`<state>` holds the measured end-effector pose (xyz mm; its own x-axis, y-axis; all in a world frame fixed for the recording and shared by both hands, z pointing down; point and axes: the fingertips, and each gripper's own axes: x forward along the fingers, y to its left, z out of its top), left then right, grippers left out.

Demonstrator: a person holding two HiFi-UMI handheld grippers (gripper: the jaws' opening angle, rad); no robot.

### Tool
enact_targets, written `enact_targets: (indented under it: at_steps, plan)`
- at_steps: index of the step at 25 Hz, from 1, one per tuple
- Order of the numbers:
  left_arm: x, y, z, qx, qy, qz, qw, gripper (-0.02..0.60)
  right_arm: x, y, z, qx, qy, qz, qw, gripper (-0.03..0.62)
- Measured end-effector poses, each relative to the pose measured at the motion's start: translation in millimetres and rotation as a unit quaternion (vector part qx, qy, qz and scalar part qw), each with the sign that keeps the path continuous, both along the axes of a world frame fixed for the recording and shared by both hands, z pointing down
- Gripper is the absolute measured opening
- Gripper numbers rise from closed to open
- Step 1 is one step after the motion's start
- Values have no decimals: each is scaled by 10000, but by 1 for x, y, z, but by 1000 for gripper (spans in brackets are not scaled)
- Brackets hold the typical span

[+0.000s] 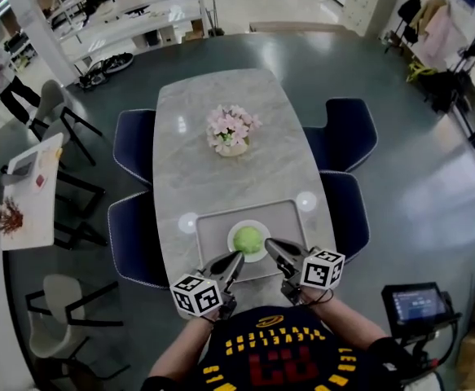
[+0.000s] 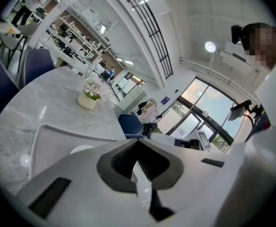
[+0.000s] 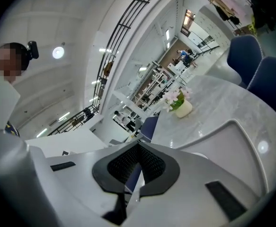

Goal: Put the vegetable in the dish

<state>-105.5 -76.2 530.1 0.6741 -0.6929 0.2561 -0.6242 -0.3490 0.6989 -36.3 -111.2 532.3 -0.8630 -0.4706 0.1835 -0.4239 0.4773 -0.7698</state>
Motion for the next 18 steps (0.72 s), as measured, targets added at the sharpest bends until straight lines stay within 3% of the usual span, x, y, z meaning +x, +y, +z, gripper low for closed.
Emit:
enact_targets:
  at_steps: [4, 11, 18]
  plan:
    - [8, -8, -39, 586, -315, 113, 9977, 0, -7, -3, -40, 614, -1, -117, 9980, 3]
    - [15, 2, -90, 1218, -510, 188, 9911, -1, -15, 14, -92, 1374, 121, -213, 9902, 3]
    - [23, 10, -111, 1309, -431, 139, 9904, 0, -18, 27, -118, 1819, 197, -202, 9829, 3]
